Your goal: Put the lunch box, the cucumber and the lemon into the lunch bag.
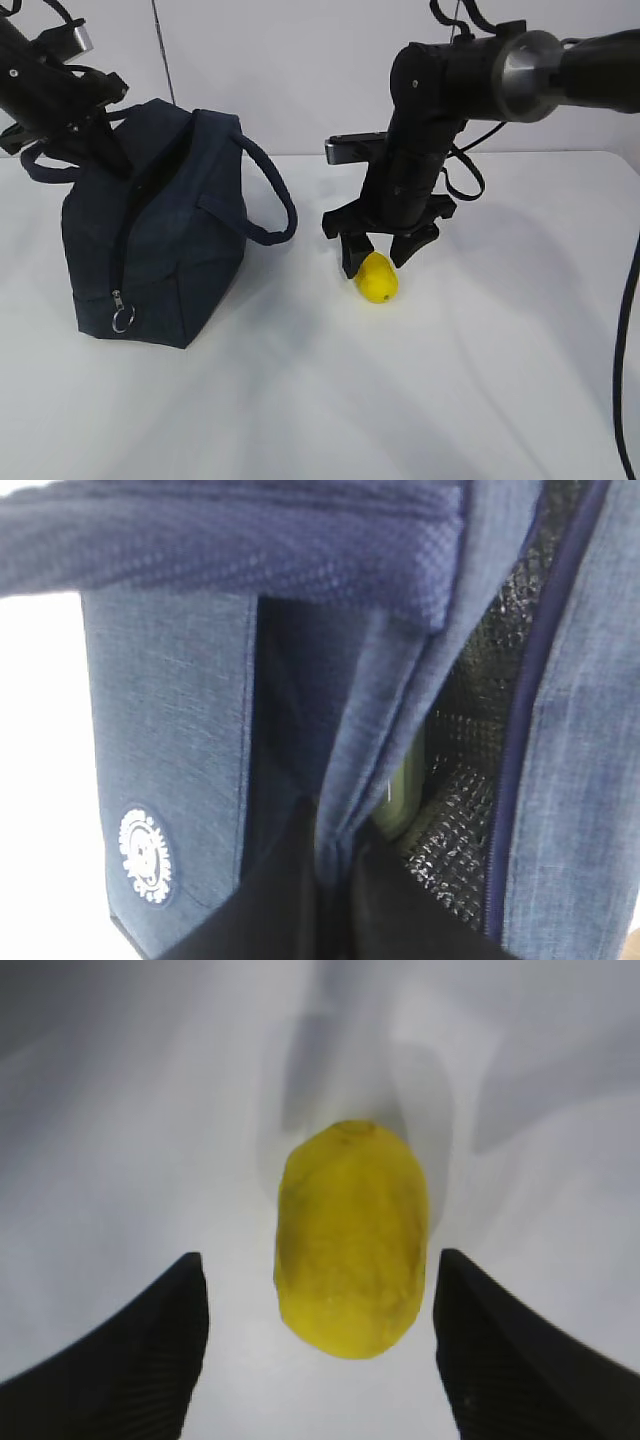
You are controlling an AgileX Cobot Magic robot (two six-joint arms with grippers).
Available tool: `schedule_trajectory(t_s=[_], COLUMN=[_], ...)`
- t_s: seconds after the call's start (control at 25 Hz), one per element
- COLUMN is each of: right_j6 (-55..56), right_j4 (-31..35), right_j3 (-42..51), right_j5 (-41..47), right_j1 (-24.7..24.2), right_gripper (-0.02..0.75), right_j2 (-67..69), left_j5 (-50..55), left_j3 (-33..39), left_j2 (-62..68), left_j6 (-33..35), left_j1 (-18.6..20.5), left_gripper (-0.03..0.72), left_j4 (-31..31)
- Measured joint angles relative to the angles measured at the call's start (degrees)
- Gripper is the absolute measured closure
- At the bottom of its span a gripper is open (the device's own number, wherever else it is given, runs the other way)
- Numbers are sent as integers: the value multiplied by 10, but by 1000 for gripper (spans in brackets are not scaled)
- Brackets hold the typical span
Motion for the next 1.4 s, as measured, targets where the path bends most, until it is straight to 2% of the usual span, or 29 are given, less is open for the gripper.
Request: schedule_trajectory(t_s=[1.4], right_j6=[0], right_j4=[-22], right_j3=[-1], right_j5=[-11], right_j1=[0], right_gripper=[227], right_j2=[24], left_j5=[0], left_j3=[0], left_j2=[0], left_j6=[0], left_j1=[0], left_gripper=[689], left_j4=[-2])
